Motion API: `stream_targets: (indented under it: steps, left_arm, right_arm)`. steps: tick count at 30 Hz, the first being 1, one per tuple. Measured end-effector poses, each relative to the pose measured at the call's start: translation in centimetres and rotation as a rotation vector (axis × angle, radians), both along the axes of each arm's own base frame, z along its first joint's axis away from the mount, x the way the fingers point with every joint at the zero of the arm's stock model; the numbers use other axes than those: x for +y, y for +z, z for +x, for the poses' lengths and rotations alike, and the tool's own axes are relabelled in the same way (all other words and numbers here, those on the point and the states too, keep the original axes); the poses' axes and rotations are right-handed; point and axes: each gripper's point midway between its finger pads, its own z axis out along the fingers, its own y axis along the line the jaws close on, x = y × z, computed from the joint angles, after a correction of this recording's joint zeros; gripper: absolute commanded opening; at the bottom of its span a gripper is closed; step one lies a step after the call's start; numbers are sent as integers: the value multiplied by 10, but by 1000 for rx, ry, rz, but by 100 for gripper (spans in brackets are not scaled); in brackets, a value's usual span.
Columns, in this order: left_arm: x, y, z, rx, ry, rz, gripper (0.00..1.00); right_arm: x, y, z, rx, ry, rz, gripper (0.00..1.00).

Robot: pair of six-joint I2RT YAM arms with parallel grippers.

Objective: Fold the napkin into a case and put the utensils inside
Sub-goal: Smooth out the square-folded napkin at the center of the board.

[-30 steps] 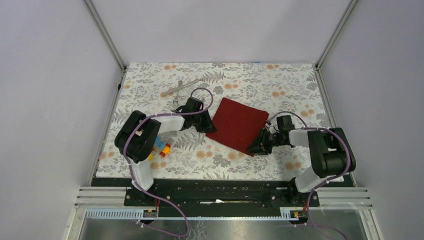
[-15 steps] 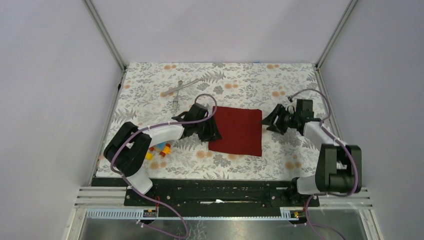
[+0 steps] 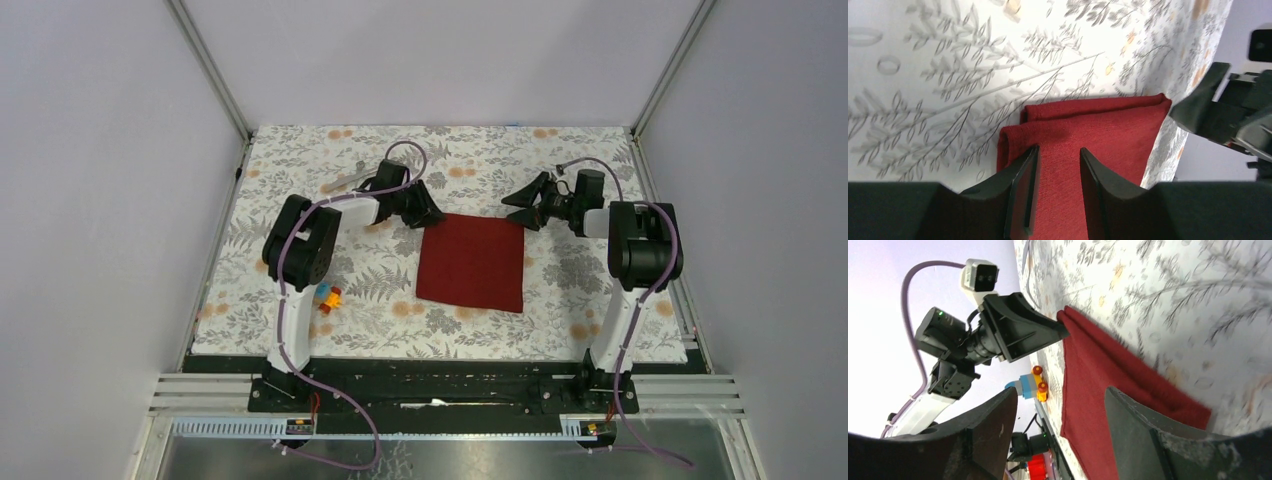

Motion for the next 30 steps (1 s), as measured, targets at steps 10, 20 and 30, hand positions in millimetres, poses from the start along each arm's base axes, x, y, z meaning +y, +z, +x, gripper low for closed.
stream_targets:
  steps: [10, 20, 30]
  left_arm:
    - [-6, -1, 28, -34, 29, -72, 41]
    - [0, -3, 29, -43, 72, -136, 42]
    - [-8, 8, 20, -14, 24, -134, 64]
  right_arm:
    - [-7, -36, 30, 50, -7, 17, 85]
    - [-54, -39, 44, 23, -82, -31, 89]
    - [-61, 1, 31, -37, -133, -178, 98]
